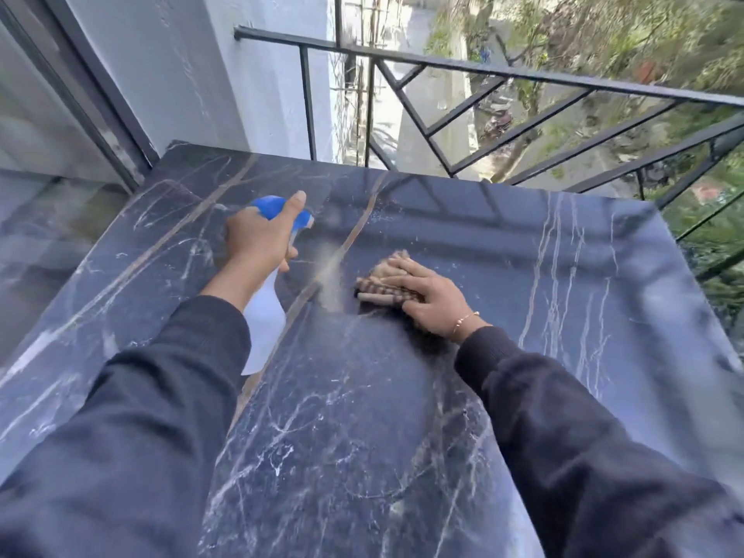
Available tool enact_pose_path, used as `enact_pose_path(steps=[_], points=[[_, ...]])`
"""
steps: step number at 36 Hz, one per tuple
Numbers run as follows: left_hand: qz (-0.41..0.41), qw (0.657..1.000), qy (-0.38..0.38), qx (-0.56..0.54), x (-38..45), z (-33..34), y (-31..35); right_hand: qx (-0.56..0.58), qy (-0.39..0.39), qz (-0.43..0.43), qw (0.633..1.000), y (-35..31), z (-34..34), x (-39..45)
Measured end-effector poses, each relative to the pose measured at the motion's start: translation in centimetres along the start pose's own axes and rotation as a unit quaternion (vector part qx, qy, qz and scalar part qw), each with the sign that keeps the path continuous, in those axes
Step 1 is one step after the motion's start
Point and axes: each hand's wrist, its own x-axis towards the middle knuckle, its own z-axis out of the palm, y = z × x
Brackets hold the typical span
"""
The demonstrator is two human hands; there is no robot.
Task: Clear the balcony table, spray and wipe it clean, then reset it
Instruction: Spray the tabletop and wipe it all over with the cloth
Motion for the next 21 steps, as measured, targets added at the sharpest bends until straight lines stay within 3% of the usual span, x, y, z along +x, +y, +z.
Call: enact_pose_path(steps=[10,16,21], points=[[0.003,1.0,0.006,-0.004,-1.5,-0.4,0.3,-0.043,0.187,0.169,0.967,5.0,-2.5,-10.5],[0.002,1.0,0.005,0.0,-2.2,-0.4,0.2,-0.114,0.222,0.273,0.929,1.2,1.3,-11.3],[0.009,1.0,-0.01,0.007,-1.7,-0.5,-0.2,-0.106,0.203,0.259,0.938,-2.0,3.7,-7.3]])
